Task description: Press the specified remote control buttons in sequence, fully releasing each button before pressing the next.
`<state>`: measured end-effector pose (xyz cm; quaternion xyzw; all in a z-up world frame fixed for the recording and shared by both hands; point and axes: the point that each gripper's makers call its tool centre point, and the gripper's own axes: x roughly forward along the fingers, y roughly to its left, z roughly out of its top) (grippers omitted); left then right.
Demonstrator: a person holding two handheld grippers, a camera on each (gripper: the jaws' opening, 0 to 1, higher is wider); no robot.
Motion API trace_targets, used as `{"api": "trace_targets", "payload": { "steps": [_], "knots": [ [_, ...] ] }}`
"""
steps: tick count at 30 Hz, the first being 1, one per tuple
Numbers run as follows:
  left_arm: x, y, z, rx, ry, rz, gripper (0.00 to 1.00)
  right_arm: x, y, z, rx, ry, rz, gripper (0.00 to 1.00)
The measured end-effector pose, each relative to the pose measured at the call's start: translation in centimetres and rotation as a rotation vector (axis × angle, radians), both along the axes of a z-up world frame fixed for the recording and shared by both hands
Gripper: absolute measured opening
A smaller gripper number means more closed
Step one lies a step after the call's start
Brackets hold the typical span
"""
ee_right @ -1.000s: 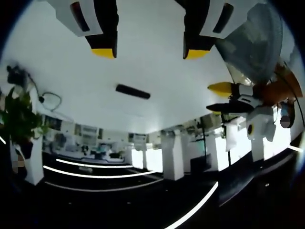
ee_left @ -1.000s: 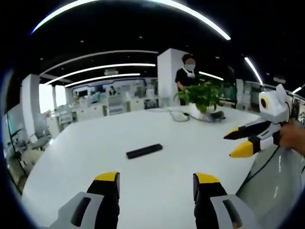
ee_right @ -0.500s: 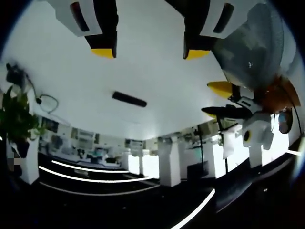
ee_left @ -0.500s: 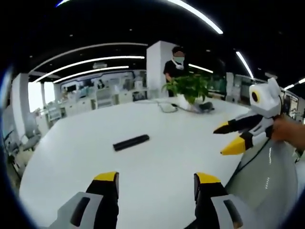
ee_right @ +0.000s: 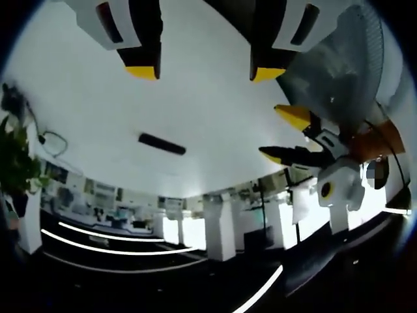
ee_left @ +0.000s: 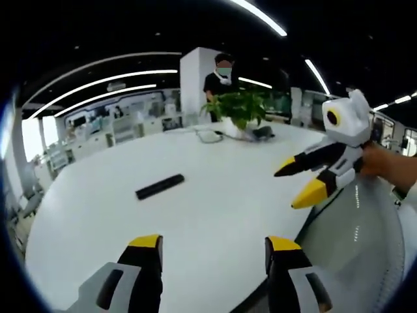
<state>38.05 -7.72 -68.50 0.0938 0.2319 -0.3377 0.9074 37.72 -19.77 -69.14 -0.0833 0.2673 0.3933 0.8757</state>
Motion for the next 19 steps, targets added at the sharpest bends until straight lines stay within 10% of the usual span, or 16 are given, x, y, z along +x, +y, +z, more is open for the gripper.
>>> {"api": "trace_targets", "payload": {
  "steps": [19],
  "knots": [
    [-0.5, 0.1, -0.4, 0.004, 0.022, -0.001, 0.63, -1.5, 1.2, -0.6, -0.022, 0.02, 0.095, 0.52]
  ]
}}
